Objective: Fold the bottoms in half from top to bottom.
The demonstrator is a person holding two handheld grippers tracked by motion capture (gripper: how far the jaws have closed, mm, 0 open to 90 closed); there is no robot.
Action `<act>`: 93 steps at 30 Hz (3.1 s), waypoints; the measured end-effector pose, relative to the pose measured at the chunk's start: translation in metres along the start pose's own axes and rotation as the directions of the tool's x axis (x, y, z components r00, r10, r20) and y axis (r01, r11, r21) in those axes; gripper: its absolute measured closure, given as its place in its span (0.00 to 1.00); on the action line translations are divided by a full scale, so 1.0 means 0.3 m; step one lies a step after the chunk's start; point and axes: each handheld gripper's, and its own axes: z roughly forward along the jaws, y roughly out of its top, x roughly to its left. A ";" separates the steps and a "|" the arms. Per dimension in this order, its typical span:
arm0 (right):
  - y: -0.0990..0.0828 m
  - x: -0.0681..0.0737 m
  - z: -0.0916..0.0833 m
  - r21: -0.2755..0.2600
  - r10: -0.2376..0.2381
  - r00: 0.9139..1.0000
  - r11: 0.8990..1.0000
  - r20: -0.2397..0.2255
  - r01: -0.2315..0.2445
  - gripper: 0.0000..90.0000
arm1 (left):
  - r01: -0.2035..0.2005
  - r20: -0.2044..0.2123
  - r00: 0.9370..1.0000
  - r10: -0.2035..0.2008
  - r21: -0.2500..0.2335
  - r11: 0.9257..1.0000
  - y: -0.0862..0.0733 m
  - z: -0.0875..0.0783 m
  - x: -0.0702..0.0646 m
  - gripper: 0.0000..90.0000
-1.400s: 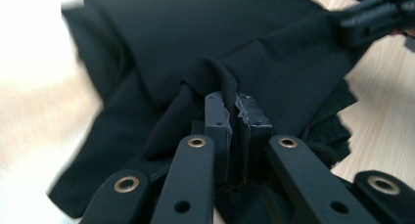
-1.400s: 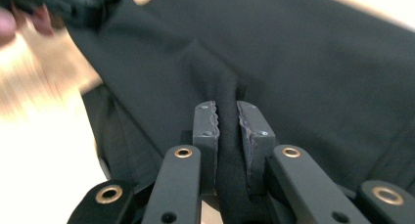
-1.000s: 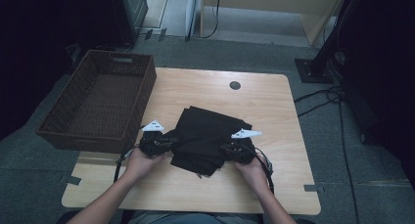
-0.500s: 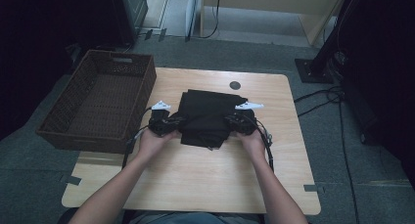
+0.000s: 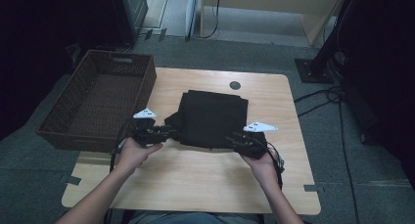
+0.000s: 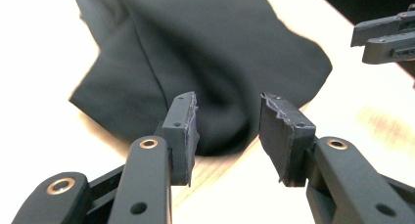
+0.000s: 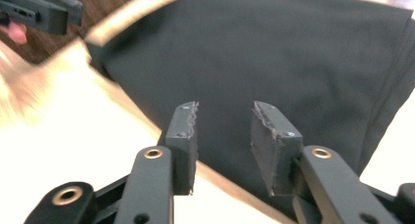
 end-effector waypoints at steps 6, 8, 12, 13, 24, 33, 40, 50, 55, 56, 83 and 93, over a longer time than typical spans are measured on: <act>0.062 0.017 0.062 -0.009 -0.032 0.999 0.999 0.013 0.032 0.78 | -0.016 -0.025 1.000 0.016 0.012 1.000 0.068 0.036 0.006 0.63; 0.060 0.016 0.107 0.003 -0.027 1.000 1.000 0.016 0.027 0.78 | -0.002 -0.025 1.000 0.003 0.037 0.999 0.069 0.075 0.020 0.61; 0.046 0.016 0.180 0.017 -0.011 1.000 1.000 0.021 0.010 0.80 | 0.028 -0.024 0.999 -0.027 0.060 0.998 0.057 0.140 0.034 0.59; 0.044 0.018 0.193 0.015 0.001 1.000 1.000 0.019 -0.002 0.80 | 0.038 -0.013 0.999 -0.037 0.061 0.997 0.051 0.151 0.034 0.59; -0.013 0.055 0.270 0.047 -0.036 0.999 0.998 0.035 0.034 0.82 | 0.019 -0.031 0.999 -0.014 0.157 0.987 -0.040 0.219 0.064 0.97; -0.041 0.026 0.244 0.045 -0.057 0.997 0.998 0.059 0.054 0.77 | 0.037 -0.088 0.996 -0.024 0.152 0.988 -0.042 0.171 0.097 0.92; -0.001 0.004 0.187 -0.005 -0.006 0.998 1.000 0.060 0.006 0.80 | 0.012 -0.022 1.000 -0.011 0.070 0.997 0.034 0.143 0.046 0.85; 0.011 0.010 0.270 0.023 -0.017 0.997 1.000 0.071 0.016 0.79 | -0.029 -0.029 0.999 0.032 0.080 0.996 0.088 0.264 0.068 0.80; -0.002 -0.007 0.294 0.028 -0.013 0.998 1.000 0.054 0.012 0.79 | -0.026 -0.048 0.998 0.030 0.085 0.996 0.066 0.299 0.078 0.79; -0.005 -0.011 0.293 0.028 -0.017 0.999 0.999 0.052 0.015 0.79 | -0.026 -0.043 0.999 0.029 0.083 0.996 0.061 0.299 0.078 0.79; -0.104 0.047 0.155 0.027 -0.032 0.999 0.999 0.030 0.031 0.70 | -0.062 0.022 0.998 0.060 0.092 0.994 -0.062 0.224 -0.086 0.55; -0.114 0.097 0.158 0.030 -0.054 0.998 0.998 0.028 0.053 0.65 | -0.069 0.027 0.997 0.067 0.091 0.993 0.012 0.252 -0.053 0.42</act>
